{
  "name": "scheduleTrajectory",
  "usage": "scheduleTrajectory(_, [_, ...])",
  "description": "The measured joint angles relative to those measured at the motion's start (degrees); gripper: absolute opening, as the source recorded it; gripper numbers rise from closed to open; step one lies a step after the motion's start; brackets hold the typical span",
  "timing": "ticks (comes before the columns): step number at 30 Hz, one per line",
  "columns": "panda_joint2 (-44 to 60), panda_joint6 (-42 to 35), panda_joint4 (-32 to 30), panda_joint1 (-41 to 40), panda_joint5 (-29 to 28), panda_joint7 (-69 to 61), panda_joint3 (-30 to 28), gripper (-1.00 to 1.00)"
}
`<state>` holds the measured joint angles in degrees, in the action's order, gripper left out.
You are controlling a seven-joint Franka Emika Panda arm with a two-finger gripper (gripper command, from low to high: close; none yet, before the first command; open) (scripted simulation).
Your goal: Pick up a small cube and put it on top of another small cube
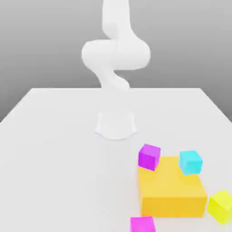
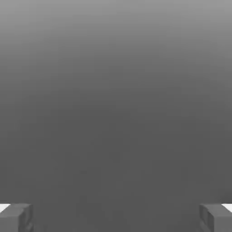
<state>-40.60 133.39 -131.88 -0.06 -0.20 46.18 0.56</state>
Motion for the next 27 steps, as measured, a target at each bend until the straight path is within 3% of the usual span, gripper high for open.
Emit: scheduleTrajectory(27, [56.4, 17.4, -1.1, 1.9, -3.0, 4.3, 4.1, 0.0])
